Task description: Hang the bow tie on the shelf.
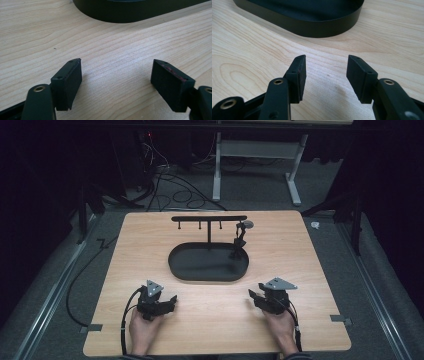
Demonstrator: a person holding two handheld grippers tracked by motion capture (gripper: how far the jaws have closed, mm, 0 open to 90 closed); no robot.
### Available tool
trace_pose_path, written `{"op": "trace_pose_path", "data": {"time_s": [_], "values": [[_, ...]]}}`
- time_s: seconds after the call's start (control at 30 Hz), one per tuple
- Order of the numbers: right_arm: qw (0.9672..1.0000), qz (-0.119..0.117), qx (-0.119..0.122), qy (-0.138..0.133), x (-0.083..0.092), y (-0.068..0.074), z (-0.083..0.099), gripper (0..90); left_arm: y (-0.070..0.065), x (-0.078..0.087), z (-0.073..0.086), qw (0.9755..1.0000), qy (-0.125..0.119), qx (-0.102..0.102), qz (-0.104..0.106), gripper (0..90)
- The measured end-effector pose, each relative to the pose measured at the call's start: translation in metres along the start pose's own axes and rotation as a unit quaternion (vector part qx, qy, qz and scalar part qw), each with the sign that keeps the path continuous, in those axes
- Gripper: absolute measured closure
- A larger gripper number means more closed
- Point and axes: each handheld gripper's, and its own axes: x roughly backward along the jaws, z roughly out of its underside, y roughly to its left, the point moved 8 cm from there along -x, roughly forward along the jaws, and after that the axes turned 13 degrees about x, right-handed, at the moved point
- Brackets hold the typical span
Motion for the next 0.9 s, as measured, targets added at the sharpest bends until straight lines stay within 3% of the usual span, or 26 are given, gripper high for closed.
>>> {"op": "trace_pose_path", "data": {"time_s": [0.5,0.57,0.9], "values": [[0.9995,0.004,0.015,0.028,-0.013,0.003,0.005,46.5,0.000,0.000,0.000,1.0000,0.000,0.000,0.001,25.2],[0.9988,-0.003,0.010,0.047,-0.016,0.004,0.007,42.8,0.000,0.000,0.000,1.0000,0.000,0.000,0.001,25.2],[0.9987,0.003,0.006,0.050,-0.016,0.002,0.008,37.1,0.000,0.000,0.000,1.0000,0.000,-0.001,0.000,25.2]]}}
